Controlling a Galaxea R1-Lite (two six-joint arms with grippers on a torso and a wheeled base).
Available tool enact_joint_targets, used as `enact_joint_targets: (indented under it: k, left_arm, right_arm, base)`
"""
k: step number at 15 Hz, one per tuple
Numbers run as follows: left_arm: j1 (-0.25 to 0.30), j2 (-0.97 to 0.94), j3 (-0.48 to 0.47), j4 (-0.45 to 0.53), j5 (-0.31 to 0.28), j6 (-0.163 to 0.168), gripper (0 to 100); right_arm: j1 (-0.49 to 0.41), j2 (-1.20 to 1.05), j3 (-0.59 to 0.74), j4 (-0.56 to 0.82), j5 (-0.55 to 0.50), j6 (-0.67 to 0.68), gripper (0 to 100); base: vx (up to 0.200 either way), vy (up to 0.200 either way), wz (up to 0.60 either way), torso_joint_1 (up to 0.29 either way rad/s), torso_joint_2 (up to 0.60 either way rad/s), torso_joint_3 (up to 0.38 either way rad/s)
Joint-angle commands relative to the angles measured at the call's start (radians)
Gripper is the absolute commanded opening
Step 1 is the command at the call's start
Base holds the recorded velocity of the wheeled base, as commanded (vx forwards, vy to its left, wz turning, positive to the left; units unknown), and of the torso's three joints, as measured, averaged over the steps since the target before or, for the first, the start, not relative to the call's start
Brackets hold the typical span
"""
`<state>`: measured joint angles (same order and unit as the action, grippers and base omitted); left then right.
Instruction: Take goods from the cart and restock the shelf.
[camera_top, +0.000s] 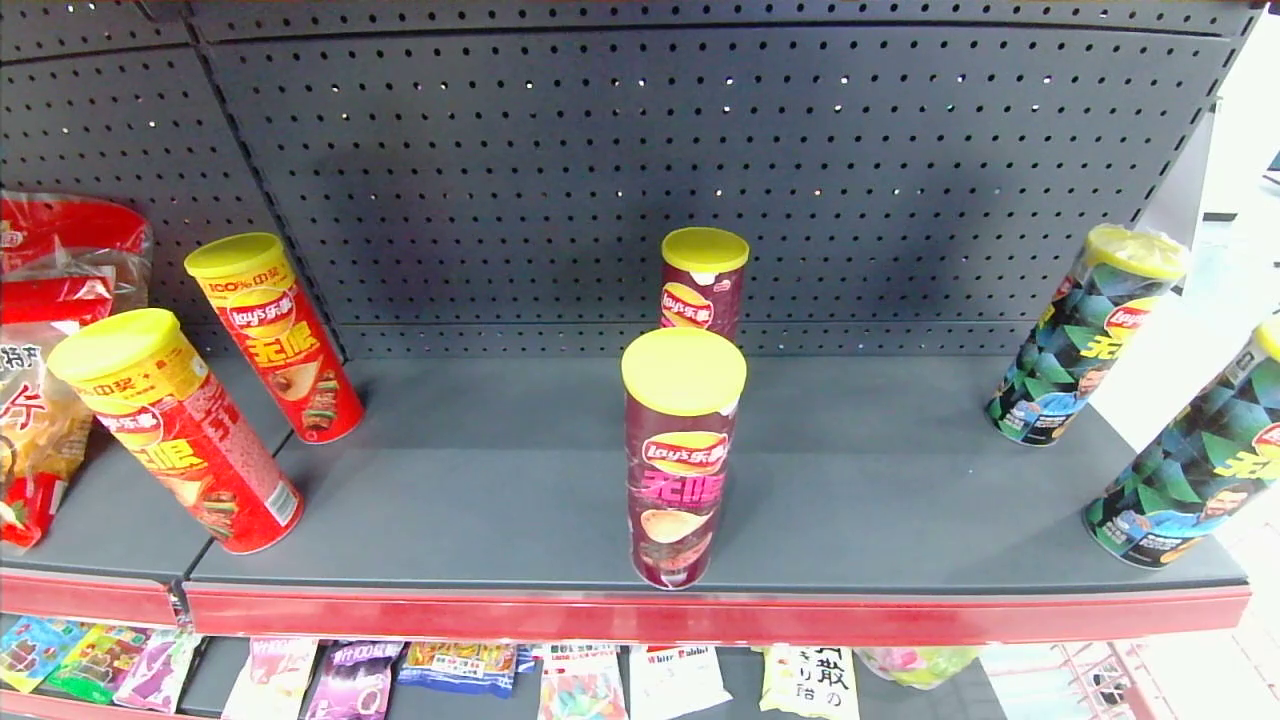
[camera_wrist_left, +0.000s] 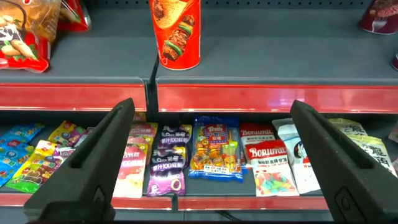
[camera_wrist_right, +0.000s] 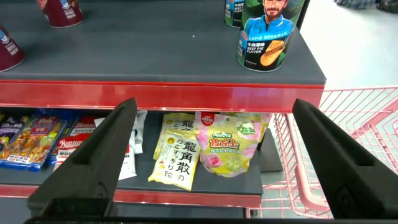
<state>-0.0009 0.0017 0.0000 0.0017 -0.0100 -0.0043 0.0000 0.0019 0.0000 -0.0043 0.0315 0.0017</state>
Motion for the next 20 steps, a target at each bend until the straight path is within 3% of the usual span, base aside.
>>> enact_joint_targets:
  k: [1,3,4,5,7,8,9,10,11,12,13,14,15,16,17,18,20]
  left_arm:
    - [-0.001,0.001,0.000,0.000,-0.001,0.000,100]
    - [-0.002,0.015,0.000,0.000,-0.004,0.006,100]
    - [-0.005,0.026,-0.002,0.000,-0.085,0.055,100]
    - [-0.005,0.026,-0.002,-0.003,-0.111,0.078,100]
    - [-0.005,0.026,-0.002,-0.005,-0.125,0.082,100]
    - [-0.005,0.038,-0.052,-0.025,-0.142,0.043,100]
    - [-0.028,0.190,-0.215,-0.054,-0.128,-0.057,100]
    - [-0.021,0.494,-0.402,-0.068,-0.061,-0.160,100]
    - [-0.036,0.610,-0.518,-0.092,-0.091,-0.148,100]
    - [-0.079,0.675,-0.548,-0.091,-0.179,-0.145,100]
    - [-0.143,0.721,-0.534,-0.086,-0.274,-0.120,100]
    - [-0.214,0.774,-0.506,-0.065,-0.298,-0.082,100]
    - [-0.274,0.833,-0.479,-0.054,-0.294,-0.042,100]
    - [-0.358,0.890,-0.466,-0.052,-0.260,-0.022,100]
    - [-0.409,0.913,-0.466,-0.051,-0.223,-0.023,100]
    - [-0.510,0.986,-0.457,-0.051,-0.142,-0.023,100]
    - [-0.548,1.086,-0.460,-0.052,-0.110,-0.023,100]
  right_arm:
    - [0.000,0.000,0.000,0.000,0.001,0.000,100]
    - [0.000,0.000,0.000,0.000,0.001,0.000,100]
    - [0.000,0.000,0.000,0.000,0.001,0.000,100]
    - [0.000,0.000,0.000,0.000,0.001,0.000,100]
    - [0.000,0.000,0.000,0.000,0.001,0.000,100]
    - [0.000,0.000,0.000,0.000,0.001,0.000,100]
    - [0.000,0.000,0.000,0.000,0.001,0.000,100]
    - [0.000,0.000,0.000,0.000,0.001,0.000,100]
    - [0.000,0.000,0.000,0.000,0.001,0.000,100]
    - [0.000,0.000,0.000,0.000,0.001,0.000,100]
    - [0.000,0.000,0.000,0.000,0.001,0.000,100]
    - [0.000,0.000,0.000,0.000,0.001,0.000,100]
    - [0.000,0.000,0.000,0.000,0.001,0.000,100]
    - [0.000,0.000,0.000,0.000,0.001,0.000,100]
    - [0.000,0.000,0.000,0.000,0.001,0.000,100]
    - [0.000,0.000,0.000,0.000,0.001,0.000,100]
    - [0.000,0.000,0.000,0.000,0.001,0.000,100]
  base:
    - [0.000,0.000,0.00,0.000,0.00,0.000]
    - [0.000,0.000,0.00,0.000,0.00,0.000]
    - [0.000,0.000,0.00,0.000,0.00,0.000]
    - [0.000,0.000,0.00,0.000,0.00,0.000]
    - [0.000,0.000,0.00,0.000,0.00,0.000]
    - [0.000,0.000,0.00,0.000,0.00,0.000]
    - [0.000,0.000,0.00,0.000,0.00,0.000]
    - [0.000,0.000,0.00,0.000,0.00,0.000]
    - [0.000,0.000,0.00,0.000,0.00,0.000]
    - [0.000,0.000,0.00,0.000,0.00,0.000]
    - [0.000,0.000,0.00,0.000,0.00,0.000]
    - [0.000,0.000,0.00,0.000,0.00,0.000]
    - [0.000,0.000,0.00,0.000,0.00,0.000]
    - [0.000,0.000,0.00,0.000,0.00,0.000]
    - [0.000,0.000,0.00,0.000,0.00,0.000]
    - [0.000,0.000,0.00,0.000,0.00,0.000]
    - [0.000,0.000,0.00,0.000,0.00,0.000]
